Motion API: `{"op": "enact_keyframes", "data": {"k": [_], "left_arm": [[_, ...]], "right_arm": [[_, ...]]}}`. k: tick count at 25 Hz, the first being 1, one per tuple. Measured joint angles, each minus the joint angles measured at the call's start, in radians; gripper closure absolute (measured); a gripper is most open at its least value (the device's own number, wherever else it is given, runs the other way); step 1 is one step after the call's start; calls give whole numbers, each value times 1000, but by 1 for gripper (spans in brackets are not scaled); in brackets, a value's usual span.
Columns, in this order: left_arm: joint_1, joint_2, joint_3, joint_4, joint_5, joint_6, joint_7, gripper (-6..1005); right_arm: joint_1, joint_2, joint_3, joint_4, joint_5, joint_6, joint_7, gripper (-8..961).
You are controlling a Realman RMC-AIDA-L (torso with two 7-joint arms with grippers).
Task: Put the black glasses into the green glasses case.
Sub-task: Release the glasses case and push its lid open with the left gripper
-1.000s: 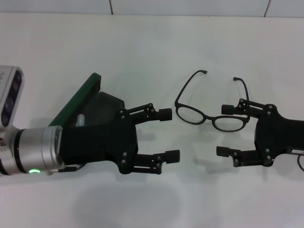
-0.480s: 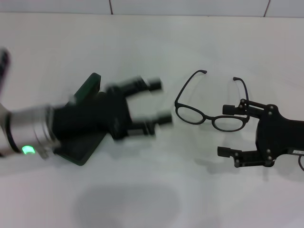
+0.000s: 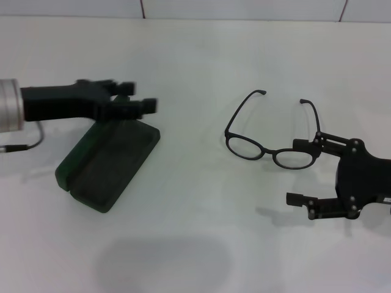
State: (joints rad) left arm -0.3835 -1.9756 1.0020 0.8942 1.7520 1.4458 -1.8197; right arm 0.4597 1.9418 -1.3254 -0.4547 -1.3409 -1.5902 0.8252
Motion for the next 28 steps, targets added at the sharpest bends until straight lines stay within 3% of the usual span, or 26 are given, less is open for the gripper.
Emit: {"op": "enact_keyframes", "data": {"k": [4, 9, 17, 25, 28], "left_arm": [[30, -50, -88, 140, 200, -4, -78, 130], [86, -83, -115, 253, 281, -4, -109, 142], [100, -111, -132, 281, 399, -10, -121, 162], [83, -110, -133, 283, 461, -35, -174, 181], [82, -109, -130, 284, 462, -35, -174, 315]], "right_arm": [[-3, -3, 0, 2, 0, 0, 0, 68], [-3, -4, 0, 3, -1, -1, -4, 68], [5, -3, 0, 1, -13, 0, -4, 68], [10, -1, 0, 0, -14, 1, -5, 68], [9, 1, 0, 1, -14, 0, -5, 68]]}}
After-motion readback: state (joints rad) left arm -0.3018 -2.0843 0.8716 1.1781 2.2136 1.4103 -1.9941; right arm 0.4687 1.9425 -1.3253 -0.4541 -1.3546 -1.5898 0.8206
